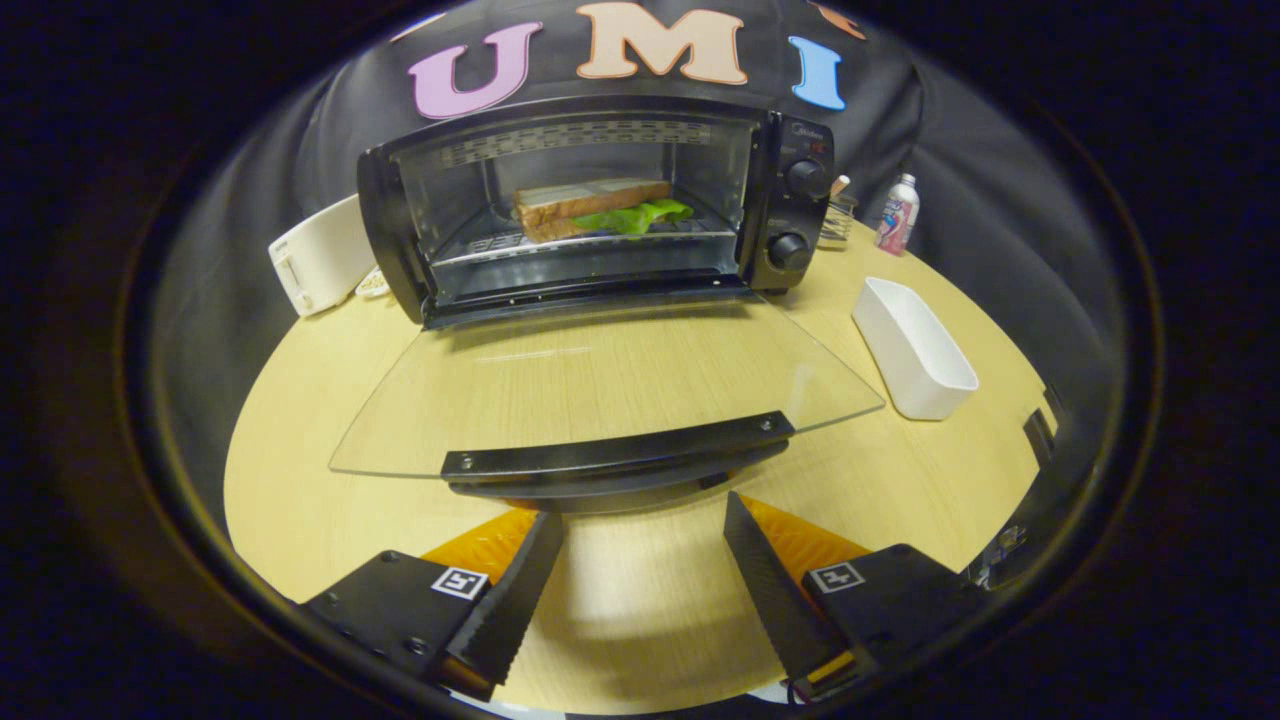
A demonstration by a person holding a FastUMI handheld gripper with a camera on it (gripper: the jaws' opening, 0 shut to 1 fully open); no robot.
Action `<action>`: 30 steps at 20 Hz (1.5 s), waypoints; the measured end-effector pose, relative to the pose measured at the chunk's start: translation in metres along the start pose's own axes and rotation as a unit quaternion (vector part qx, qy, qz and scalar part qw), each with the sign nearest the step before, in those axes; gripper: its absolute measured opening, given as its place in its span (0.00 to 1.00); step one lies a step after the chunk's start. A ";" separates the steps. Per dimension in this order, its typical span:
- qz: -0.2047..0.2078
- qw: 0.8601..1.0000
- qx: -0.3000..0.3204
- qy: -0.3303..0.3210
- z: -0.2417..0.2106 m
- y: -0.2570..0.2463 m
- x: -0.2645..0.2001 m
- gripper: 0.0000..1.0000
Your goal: Open the toaster oven, put the food inside, and close the toaster oven door.
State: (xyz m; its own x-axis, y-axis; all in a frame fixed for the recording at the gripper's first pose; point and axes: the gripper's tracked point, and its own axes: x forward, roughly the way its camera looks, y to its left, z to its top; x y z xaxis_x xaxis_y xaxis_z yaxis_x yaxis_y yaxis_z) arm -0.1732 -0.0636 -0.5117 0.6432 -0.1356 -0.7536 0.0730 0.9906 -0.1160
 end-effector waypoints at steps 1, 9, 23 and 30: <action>0.002 1.000 0.003 -0.005 0.003 0.001 -0.002 1.00; 0.029 0.995 0.052 -0.078 0.066 0.013 -0.017 1.00; 0.055 0.984 0.070 -0.157 0.164 0.043 -0.012 1.00; 0.061 0.978 0.086 -0.182 0.200 0.046 -0.001 1.00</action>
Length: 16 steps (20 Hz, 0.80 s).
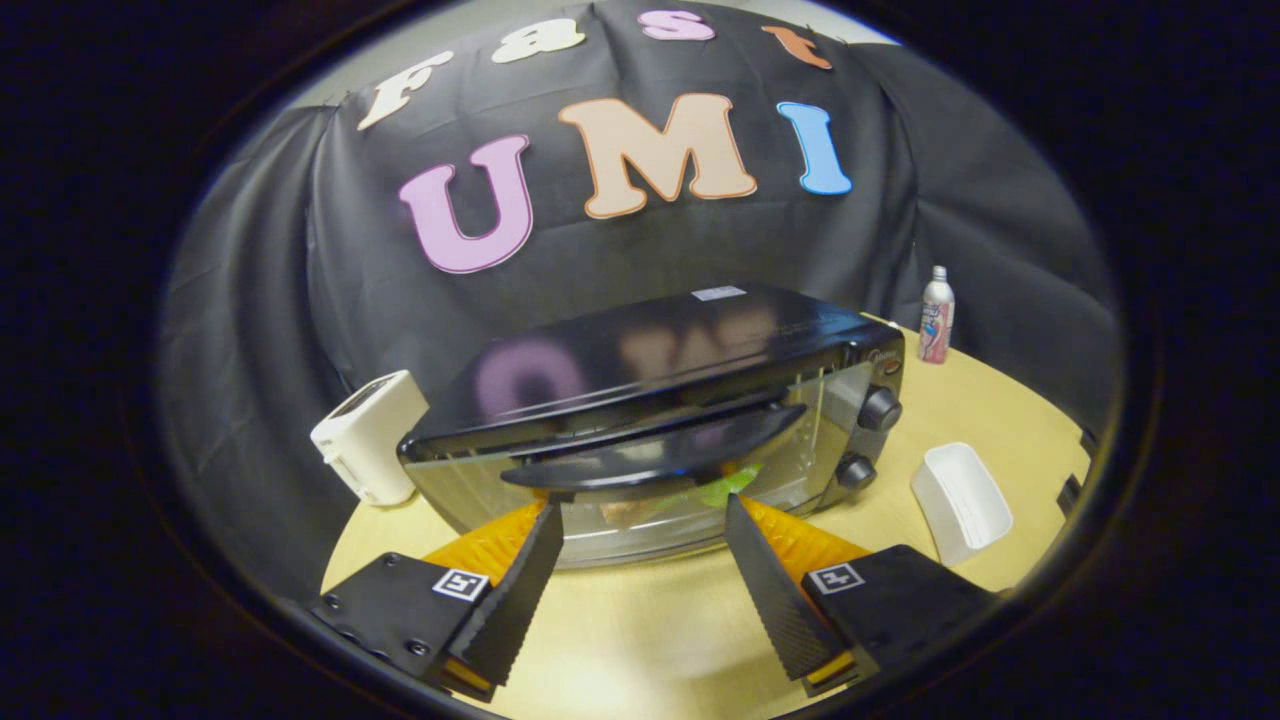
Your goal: Open the toaster oven, put the food inside, and close the toaster oven door.
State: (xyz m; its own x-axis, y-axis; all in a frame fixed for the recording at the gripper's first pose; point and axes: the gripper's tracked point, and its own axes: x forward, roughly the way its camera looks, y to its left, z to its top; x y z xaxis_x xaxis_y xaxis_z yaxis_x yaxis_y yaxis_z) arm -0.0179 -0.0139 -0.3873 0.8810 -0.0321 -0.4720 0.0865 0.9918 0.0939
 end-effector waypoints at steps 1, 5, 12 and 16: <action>-0.002 1.000 0.002 -0.003 0.004 -0.001 0.003 1.00; -0.006 1.000 0.004 -0.007 0.012 -0.007 0.007 1.00; -0.011 1.000 -0.017 -0.011 0.020 -0.014 -0.015 1.00; 0.006 0.998 -0.004 -0.057 0.067 -0.004 -0.037 1.00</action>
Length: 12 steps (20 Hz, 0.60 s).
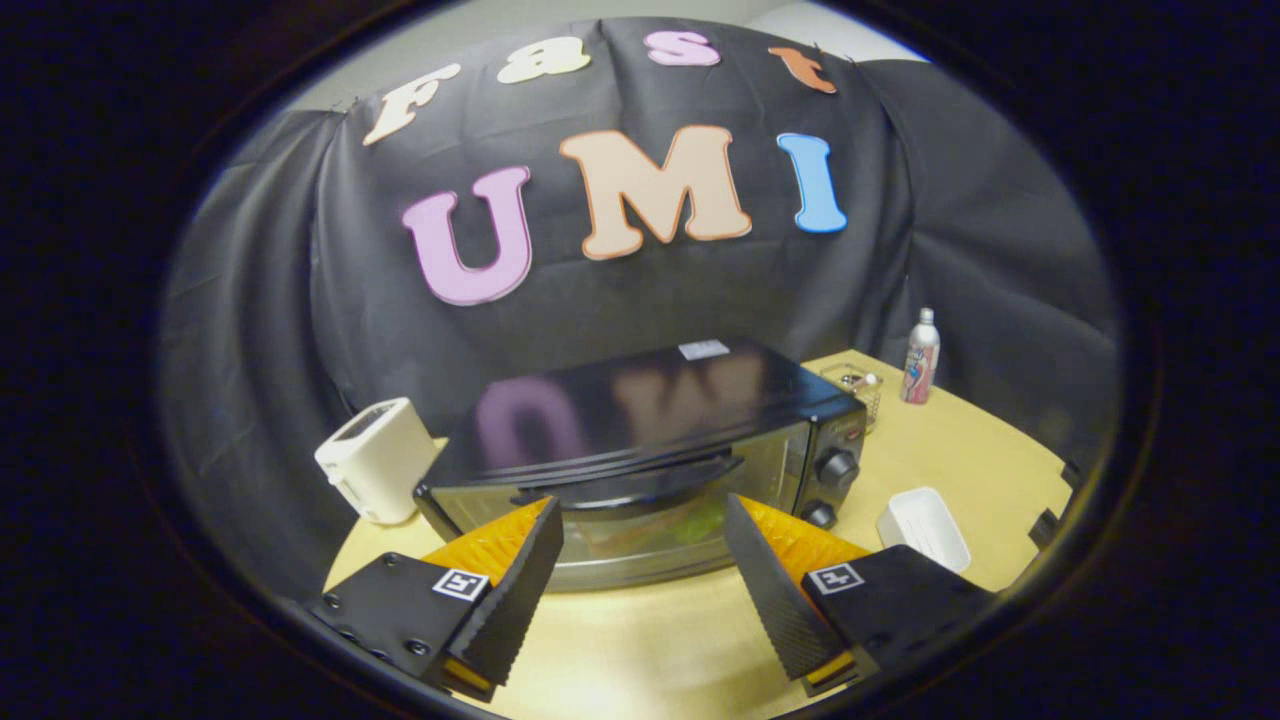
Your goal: Open the toaster oven, put the food inside, and close the toaster oven door.
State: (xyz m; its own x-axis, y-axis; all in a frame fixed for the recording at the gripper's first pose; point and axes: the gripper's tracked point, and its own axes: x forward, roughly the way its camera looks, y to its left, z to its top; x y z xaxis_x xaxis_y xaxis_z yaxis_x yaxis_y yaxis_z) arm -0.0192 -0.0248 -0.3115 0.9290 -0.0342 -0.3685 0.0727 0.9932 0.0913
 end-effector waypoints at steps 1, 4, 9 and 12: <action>0.004 1.000 0.005 -0.018 0.020 0.003 -0.004 0.99; 0.024 0.996 0.012 -0.080 0.093 0.013 -0.018 0.99; 0.022 0.989 -0.029 -0.144 0.199 0.015 -0.027 0.99; 0.029 0.982 -0.061 -0.174 0.249 0.023 -0.027 0.99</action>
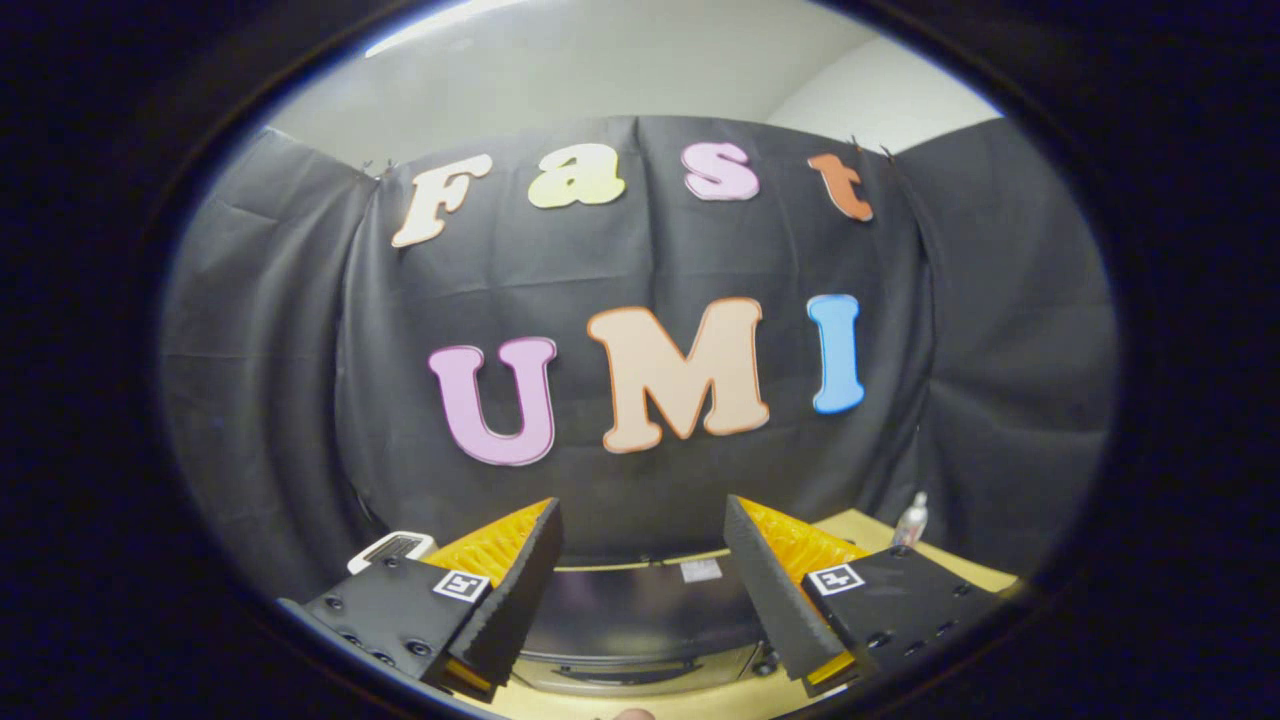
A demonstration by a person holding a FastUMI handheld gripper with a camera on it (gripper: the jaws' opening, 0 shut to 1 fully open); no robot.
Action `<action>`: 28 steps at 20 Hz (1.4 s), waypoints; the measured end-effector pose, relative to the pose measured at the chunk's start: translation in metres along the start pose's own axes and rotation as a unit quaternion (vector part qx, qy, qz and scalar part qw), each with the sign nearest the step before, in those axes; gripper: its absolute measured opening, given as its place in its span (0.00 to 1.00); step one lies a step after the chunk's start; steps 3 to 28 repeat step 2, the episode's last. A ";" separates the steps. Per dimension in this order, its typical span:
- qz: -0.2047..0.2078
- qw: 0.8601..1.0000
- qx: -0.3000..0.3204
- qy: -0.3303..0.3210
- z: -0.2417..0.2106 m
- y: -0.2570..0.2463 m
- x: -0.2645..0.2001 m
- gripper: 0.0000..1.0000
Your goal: Open the toaster oven, put the food inside, and close the toaster oven door.
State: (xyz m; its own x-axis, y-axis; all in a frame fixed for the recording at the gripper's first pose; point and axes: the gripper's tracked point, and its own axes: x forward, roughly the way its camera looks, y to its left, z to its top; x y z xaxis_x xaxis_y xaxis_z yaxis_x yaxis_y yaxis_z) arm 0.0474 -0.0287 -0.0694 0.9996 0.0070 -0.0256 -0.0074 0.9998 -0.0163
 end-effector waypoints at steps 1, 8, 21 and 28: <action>0.004 1.000 -0.004 -0.009 0.012 0.001 0.005 0.99; 0.012 1.000 -0.004 -0.016 0.021 0.003 0.008 0.99; 0.012 1.000 -0.004 -0.016 0.021 0.003 0.008 0.99; 0.012 1.000 -0.004 -0.016 0.021 0.003 0.008 0.99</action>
